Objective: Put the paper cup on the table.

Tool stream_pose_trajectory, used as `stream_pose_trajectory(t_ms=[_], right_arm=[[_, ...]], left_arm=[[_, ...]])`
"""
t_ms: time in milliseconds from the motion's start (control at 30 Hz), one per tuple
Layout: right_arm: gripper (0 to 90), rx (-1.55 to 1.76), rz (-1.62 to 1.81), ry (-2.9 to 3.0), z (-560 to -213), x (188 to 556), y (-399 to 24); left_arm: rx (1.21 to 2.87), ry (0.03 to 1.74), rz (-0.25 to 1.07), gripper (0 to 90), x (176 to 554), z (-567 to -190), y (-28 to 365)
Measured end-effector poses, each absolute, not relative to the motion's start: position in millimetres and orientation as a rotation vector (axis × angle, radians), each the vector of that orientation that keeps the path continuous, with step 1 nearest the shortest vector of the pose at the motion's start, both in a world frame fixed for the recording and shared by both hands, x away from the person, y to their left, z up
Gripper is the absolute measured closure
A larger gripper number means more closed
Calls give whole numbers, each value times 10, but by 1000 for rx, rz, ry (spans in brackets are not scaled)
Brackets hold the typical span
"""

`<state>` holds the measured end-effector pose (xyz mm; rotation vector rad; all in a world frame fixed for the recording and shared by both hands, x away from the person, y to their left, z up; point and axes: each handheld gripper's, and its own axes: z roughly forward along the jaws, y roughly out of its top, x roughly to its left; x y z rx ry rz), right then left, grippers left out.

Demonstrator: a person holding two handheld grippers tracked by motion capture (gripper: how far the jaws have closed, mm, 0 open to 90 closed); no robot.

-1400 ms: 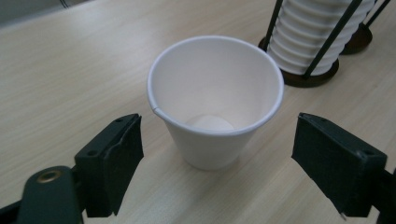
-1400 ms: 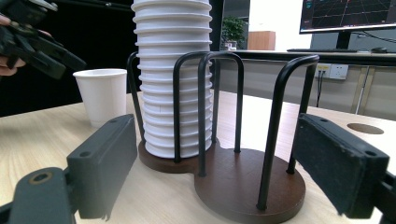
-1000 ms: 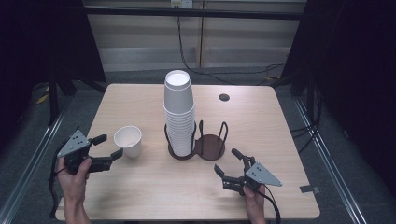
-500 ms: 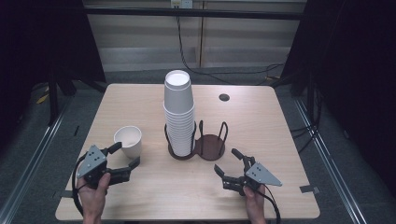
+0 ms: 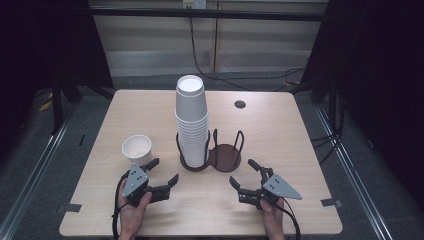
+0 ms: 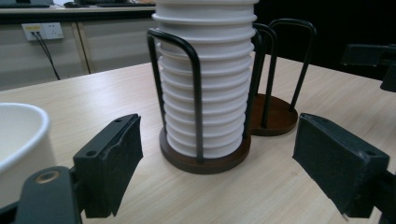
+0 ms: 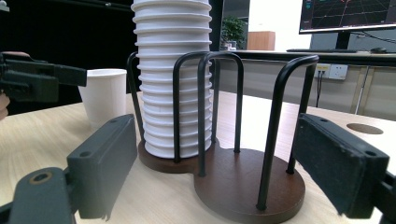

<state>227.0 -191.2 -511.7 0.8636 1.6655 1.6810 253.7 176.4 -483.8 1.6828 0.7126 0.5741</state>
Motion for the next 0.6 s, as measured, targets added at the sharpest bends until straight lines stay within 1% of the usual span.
stream_pose_trajectory(t_ms=[100, 167, 333, 367, 500, 567, 600], right_arm=[[132, 863, 1680, 1665, -5117, 2270, -1912], [132, 862, 1680, 1664, -5118, 2271, -1911], [132, 862, 1680, 1664, -5117, 2271, -1912], [132, 863, 1680, 1664, -5118, 2270, -1912], [132, 863, 1679, 1664, -5118, 2270, -1912], [132, 863, 1679, 1664, -5118, 2271, -1912], [132, 863, 1679, 1663, -5118, 2272, -1913]], left_arm=[[1641, 725, 553, 155, 2503, -4901, 1682], [1642, 715, 576, 150, 2498, -4950, 1632], [1594, 734, 535, 150, 2490, -5057, 1560], [1597, 710, 555, 155, 2489, -5056, 1569], [1578, 680, 567, 153, 2471, -5066, 1579], [1516, 652, 571, 153, 2434, -5092, 1583], [1496, 639, 613, 154, 2419, -5099, 1606]])
